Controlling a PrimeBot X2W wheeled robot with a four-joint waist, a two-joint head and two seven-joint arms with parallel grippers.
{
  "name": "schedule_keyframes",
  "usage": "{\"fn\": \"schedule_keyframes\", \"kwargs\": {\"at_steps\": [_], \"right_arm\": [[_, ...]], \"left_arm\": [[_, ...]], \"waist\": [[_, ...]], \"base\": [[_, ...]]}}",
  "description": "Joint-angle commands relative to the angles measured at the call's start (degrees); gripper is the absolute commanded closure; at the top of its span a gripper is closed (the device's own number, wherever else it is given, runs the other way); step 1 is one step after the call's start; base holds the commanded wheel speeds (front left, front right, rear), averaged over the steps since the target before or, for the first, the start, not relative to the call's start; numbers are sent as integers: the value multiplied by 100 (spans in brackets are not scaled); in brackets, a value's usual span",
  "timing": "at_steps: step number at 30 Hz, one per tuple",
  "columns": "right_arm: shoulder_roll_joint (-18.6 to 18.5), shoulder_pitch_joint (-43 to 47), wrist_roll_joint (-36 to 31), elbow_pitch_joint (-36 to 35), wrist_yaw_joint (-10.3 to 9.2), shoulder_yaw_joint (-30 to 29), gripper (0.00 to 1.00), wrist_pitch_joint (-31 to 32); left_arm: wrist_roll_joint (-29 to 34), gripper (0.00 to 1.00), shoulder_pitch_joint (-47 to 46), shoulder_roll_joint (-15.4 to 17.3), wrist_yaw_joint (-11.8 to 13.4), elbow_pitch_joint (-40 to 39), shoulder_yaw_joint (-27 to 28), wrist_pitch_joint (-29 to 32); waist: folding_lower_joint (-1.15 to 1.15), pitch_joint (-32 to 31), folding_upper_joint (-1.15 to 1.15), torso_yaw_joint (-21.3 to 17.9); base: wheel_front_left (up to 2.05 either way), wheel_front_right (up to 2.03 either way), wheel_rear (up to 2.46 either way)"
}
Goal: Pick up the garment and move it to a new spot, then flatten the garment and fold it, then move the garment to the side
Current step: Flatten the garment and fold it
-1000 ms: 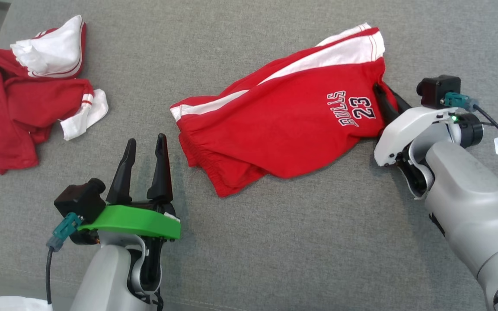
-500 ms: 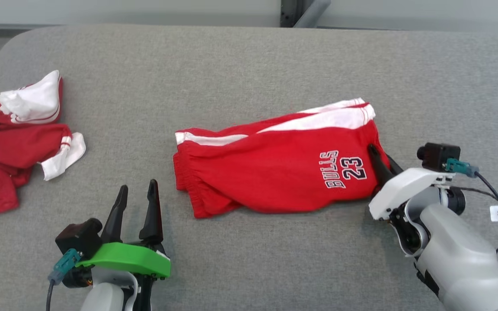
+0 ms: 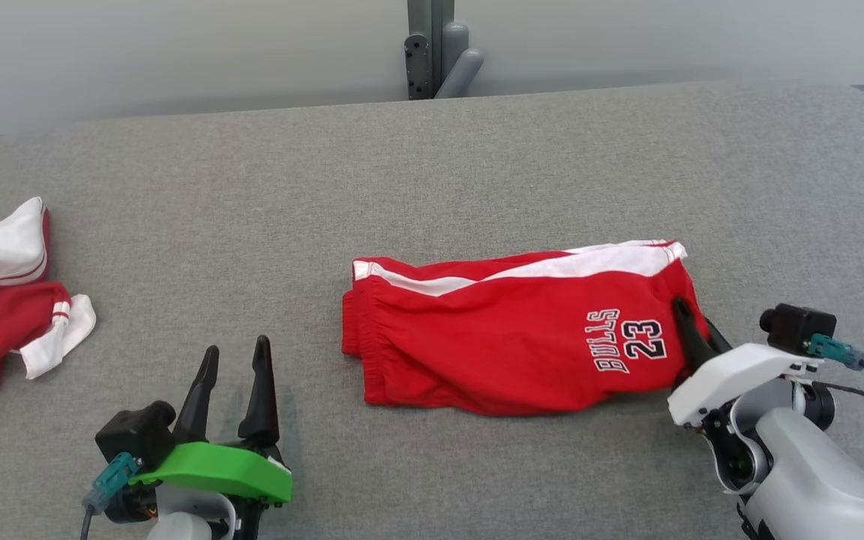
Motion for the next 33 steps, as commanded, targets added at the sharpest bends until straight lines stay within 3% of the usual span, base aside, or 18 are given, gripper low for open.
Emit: {"fn": "schedule_keyframes", "kwargs": {"at_steps": [1, 8, 15, 19, 27, 28, 29, 33], "right_arm": [[20, 2, -149, -185, -2, -14, 100, -21], [218, -23, -628, -1357, -2, 336, 100, -19], [466, -64, -759, -2112, -2, 1427, 100, 212], [651, -219, -875, -1957, -2, 1803, 100, 341], [1003, -732, -989, -913, -2, 2150, 100, 206], [1026, -770, -941, -788, -2, 2158, 60, 178], [1036, -831, -936, -685, -2, 2195, 0, 161], [1047, -951, -841, -562, -2, 2302, 0, 49]], "left_arm": [[22, 0, -20, 21, -31, 7, 16, -1], [-19, 0, -91, 21, -21, 26, -65, -1], [-97, 0, -114, 19, 3, 27, -116, -1], [-123, 0, -158, 20, 7, 19, -195, -1], [-170, 0, -229, 20, 35, 38, -360, -1], [-166, 0, -217, 19, 46, 35, -357, -1], [-160, 0, -204, 19, 47, 32, -346, -1], [-113, 0, -144, 19, 83, 26, -233, -1]], "waist": [[0, 38, 54, -29], [0, 95, 54, 98], [0, 158, 54, 440], [0, 244, 54, 691], [0, 318, 54, 1113], [0, 314, 54, 1128], [0, 307, 54, 1137], [0, 255, 54, 1068]], "base": [[0, 0, 0], [0, 0, 0], [0, 0, 0], [0, 0, 0], [0, 0, 0], [0, 0, 0], [0, 0, 0], [0, 0, 0]]}}
